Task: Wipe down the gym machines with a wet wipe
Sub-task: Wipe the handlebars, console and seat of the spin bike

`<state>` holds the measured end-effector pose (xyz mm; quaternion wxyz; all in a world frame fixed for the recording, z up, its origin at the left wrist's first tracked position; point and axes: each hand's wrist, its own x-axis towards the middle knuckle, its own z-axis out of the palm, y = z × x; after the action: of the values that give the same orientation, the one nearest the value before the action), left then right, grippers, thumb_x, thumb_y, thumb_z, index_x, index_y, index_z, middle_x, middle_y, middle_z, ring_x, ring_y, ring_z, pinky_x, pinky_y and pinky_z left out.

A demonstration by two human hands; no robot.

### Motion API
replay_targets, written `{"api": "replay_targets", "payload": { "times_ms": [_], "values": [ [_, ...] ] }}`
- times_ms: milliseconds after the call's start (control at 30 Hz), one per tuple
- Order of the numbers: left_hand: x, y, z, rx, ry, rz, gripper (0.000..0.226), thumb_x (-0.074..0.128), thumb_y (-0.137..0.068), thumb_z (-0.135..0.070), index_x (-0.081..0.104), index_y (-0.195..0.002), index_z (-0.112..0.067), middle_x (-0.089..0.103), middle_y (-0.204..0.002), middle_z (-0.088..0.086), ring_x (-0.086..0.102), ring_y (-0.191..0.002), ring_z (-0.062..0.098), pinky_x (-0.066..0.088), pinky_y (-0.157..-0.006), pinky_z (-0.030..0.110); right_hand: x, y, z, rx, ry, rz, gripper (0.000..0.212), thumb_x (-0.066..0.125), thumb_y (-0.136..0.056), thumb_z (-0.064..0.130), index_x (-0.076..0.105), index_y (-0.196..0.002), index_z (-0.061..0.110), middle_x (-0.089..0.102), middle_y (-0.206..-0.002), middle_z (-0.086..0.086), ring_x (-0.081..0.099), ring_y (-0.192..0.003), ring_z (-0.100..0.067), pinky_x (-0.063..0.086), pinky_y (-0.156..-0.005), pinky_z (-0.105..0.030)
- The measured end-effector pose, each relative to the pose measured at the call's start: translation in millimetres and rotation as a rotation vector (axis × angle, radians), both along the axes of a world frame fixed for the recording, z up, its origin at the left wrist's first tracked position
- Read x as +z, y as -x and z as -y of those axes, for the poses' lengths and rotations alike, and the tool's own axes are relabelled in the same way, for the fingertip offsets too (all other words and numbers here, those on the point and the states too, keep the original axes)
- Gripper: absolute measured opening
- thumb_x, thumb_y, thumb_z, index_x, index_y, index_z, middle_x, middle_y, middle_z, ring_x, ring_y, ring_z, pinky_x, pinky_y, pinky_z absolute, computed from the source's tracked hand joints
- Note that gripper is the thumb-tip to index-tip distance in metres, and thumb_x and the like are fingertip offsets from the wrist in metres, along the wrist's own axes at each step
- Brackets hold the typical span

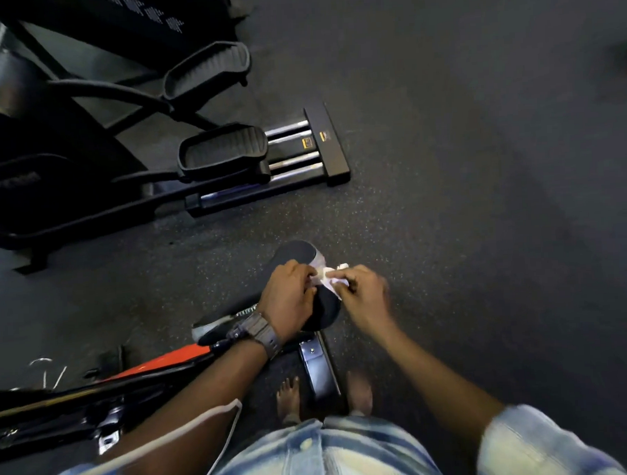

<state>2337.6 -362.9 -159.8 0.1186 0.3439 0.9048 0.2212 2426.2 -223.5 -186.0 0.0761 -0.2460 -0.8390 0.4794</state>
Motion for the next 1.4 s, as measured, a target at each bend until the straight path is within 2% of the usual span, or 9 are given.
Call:
{"api": "replay_targets", "payload": {
  "times_ms": [100, 200, 333, 533, 667, 833, 1100, 1233, 1400],
  "values": [
    [-2, 3, -4, 0.049, 0.006, -0.033, 0.017, 0.056, -0.08, -0.006, 0.067, -0.093, -0.004, 0.065, -0.091, 0.016, 0.059, -0.087, 0.039, 0.047, -0.079, 0.047, 8, 25, -4, 0.167, -0.218, 0.011, 0.022, 0.067, -0.082, 0.004, 0.077, -0.098, 0.014, 0.069, -0.089, -0.012, 0.059, -0.086, -0.029, 0.029, -0.068, -0.021],
    [0, 4, -4, 0.214, -0.044, 0.009, 0.019, 0.058, -0.083, -0.005, 0.065, -0.1, -0.004, 0.064, -0.099, 0.016, 0.057, -0.093, 0.035, 0.046, -0.083, 0.045, 14, 51, 6, 0.298, -0.311, 0.046, 0.025, 0.063, -0.081, 0.001, 0.076, -0.097, 0.014, 0.068, -0.093, -0.014, 0.059, -0.09, -0.035, 0.046, -0.077, -0.036],
    [2, 5, 18, 0.237, 0.032, -0.006, 0.028, 0.065, -0.084, -0.009, 0.065, -0.111, -0.007, 0.064, -0.108, 0.014, 0.058, -0.099, 0.033, 0.048, -0.088, 0.043, 17, 24, 5, 0.497, -0.493, -0.067, 0.022, 0.072, -0.074, 0.005, 0.073, -0.091, 0.018, 0.065, -0.088, -0.006, 0.062, -0.081, -0.03, 0.053, -0.062, -0.035],
    [5, 2, 39, 0.287, 0.189, -0.04, 0.021, 0.053, -0.078, -0.012, 0.065, -0.095, -0.008, 0.061, -0.095, 0.014, 0.056, -0.087, 0.038, 0.046, -0.075, 0.048, 27, 62, 40, 0.611, -0.576, -0.005, 0.014, 0.06, -0.085, 0.008, 0.064, -0.095, 0.016, 0.064, -0.093, -0.007, 0.062, -0.091, -0.031, 0.05, -0.079, -0.044],
    [6, 0, 60, 0.33, 0.236, -0.036, 0.025, 0.056, -0.081, -0.018, 0.065, -0.103, -0.011, 0.059, -0.102, 0.012, 0.056, -0.094, 0.037, 0.046, -0.08, 0.048, 28, 60, 21, 0.659, -0.44, 0.092, 0.018, 0.064, -0.085, 0.023, 0.052, -0.099, 0.021, 0.066, -0.095, -0.007, 0.06, -0.089, -0.033, 0.046, -0.069, -0.04],
    [10, -11, 60, 0.419, 0.283, -0.061, 0.021, 0.057, -0.086, -0.017, 0.061, -0.107, -0.015, 0.057, -0.112, 0.007, 0.053, -0.102, 0.032, 0.04, -0.082, 0.041, 35, 66, 57, 0.748, -0.561, 0.08, 0.017, 0.056, -0.09, 0.015, 0.055, -0.106, 0.018, 0.066, -0.1, -0.009, 0.063, -0.094, -0.032, 0.046, -0.073, -0.037],
    [55, -7, 132, 0.795, -0.254, -0.06, 0.027, 0.068, -0.081, -0.007, 0.067, -0.107, -0.014, 0.068, -0.099, 0.002, 0.066, -0.09, 0.021, 0.053, -0.085, 0.039, 70, 100, 83, 0.49, 0.06, 0.049, 0.017, 0.082, -0.072, 0.03, 0.067, -0.075, 0.022, 0.068, -0.067, 0.009, 0.063, -0.06, -0.001, 0.044, -0.056, -0.017],
    [105, -25, 212, 1.034, -0.46, -0.161, 0.024, 0.07, -0.083, -0.01, 0.067, -0.107, -0.016, 0.069, -0.094, -0.003, 0.067, -0.084, 0.011, 0.054, -0.08, 0.026, 122, 110, 182, 0.661, 0.238, -0.077, 0.022, 0.082, -0.073, 0.034, 0.065, -0.077, 0.021, 0.067, -0.064, 0.007, 0.062, -0.052, -0.002, 0.047, -0.053, -0.02],
    [151, -107, 333, 1.336, -0.637, -0.334, 0.019, 0.07, -0.087, -0.014, 0.068, -0.105, -0.022, 0.071, -0.093, -0.012, 0.066, -0.085, -0.003, 0.05, -0.078, 0.013, 190, 71, 343, 1.004, 0.262, -0.314, 0.02, 0.075, -0.081, 0.037, 0.059, -0.088, 0.026, 0.066, -0.074, 0.011, 0.06, -0.068, -0.002, 0.045, -0.064, -0.018]
  ]
}}
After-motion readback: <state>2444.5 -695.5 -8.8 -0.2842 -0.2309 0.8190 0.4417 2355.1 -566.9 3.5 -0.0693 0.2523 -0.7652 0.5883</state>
